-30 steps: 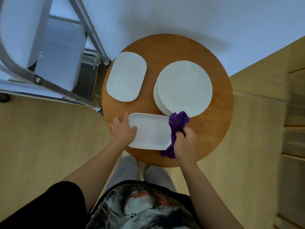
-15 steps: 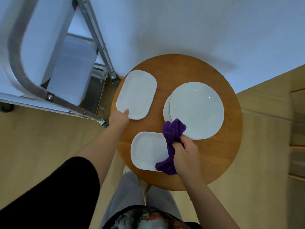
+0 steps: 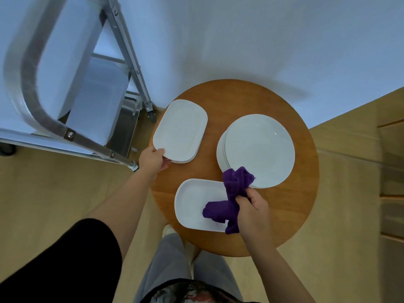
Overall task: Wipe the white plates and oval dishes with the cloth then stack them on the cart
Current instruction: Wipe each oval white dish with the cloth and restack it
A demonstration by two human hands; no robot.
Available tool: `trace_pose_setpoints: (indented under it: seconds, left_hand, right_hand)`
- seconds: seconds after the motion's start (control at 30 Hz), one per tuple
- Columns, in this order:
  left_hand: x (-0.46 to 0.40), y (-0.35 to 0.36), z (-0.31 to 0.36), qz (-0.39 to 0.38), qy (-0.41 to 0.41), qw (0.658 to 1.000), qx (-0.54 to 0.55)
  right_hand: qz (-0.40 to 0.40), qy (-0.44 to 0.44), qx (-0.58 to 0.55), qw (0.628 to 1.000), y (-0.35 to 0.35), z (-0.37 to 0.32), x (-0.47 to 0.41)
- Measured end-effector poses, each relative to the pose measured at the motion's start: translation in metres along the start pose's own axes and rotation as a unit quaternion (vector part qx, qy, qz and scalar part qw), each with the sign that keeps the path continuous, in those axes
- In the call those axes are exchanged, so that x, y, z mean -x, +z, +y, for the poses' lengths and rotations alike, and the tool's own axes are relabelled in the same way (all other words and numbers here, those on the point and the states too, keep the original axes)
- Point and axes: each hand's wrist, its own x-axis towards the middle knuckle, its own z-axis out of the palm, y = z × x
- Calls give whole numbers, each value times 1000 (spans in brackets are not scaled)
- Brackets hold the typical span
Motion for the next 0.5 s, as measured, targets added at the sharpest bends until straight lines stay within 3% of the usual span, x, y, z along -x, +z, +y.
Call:
trace_pose_setpoints:
  seconds: [0.17, 0.37, 0.5]
  left_hand:
    - [39, -14, 8, -60, 20, 993, 104]
    - [111, -49, 4, -154, 85, 977, 118]
    - [166, -74, 8, -218, 152, 959, 96]
  right_hand:
    - [25, 27, -57, 998, -4, 1, 0]
    - [64, 71, -155, 983, -27, -9, -3]
    - [18, 123, -361, 924, -49, -27, 7]
